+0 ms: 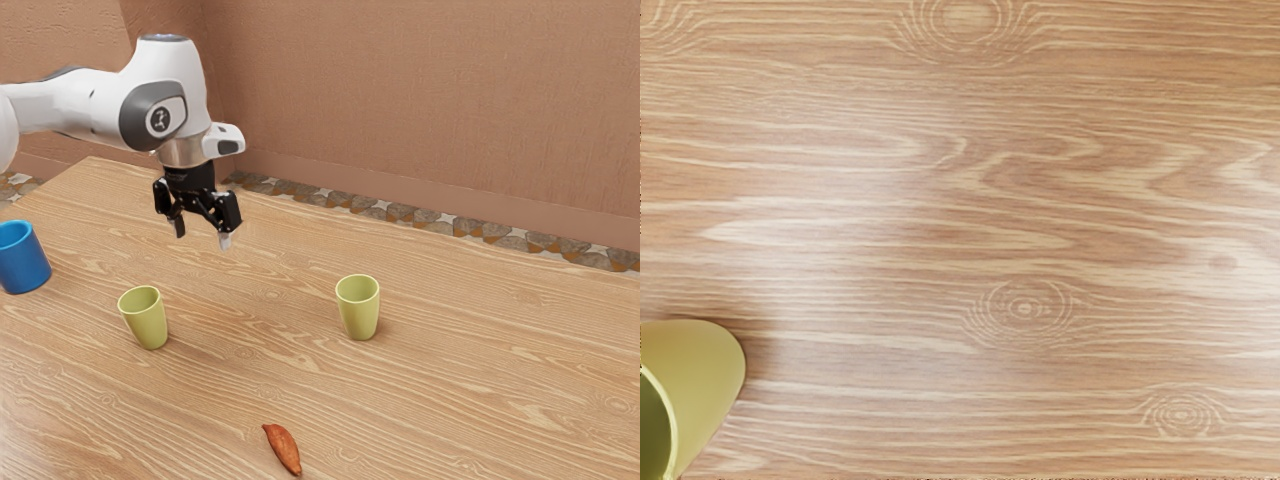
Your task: Place the left cup onto the right cup
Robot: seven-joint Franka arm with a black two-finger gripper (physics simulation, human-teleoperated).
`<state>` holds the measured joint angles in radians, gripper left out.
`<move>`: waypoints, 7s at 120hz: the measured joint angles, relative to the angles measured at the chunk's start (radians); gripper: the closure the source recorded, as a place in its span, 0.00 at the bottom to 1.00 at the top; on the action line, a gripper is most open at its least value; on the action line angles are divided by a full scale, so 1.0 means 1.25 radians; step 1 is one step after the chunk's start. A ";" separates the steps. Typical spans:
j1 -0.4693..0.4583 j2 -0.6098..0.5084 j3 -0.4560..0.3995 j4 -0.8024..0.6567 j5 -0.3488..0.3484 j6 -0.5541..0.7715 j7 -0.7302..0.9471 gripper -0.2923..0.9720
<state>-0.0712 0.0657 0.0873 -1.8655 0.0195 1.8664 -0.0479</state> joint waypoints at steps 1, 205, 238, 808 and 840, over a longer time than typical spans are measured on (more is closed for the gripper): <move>0.001 -0.001 0.000 -0.002 0.000 0.002 0.000 0.23; 0.121 0.039 0.013 -0.168 0.000 0.133 0.003 0.26; 0.120 0.057 0.022 -0.167 -0.001 0.143 0.004 0.27; -0.232 0.262 -0.047 0.332 0.053 -0.001 0.003 0.85; -0.232 0.276 -0.048 0.337 0.055 -0.002 -0.002 0.85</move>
<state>-0.3618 0.4111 0.0274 -1.4441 0.0887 1.8643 -0.0505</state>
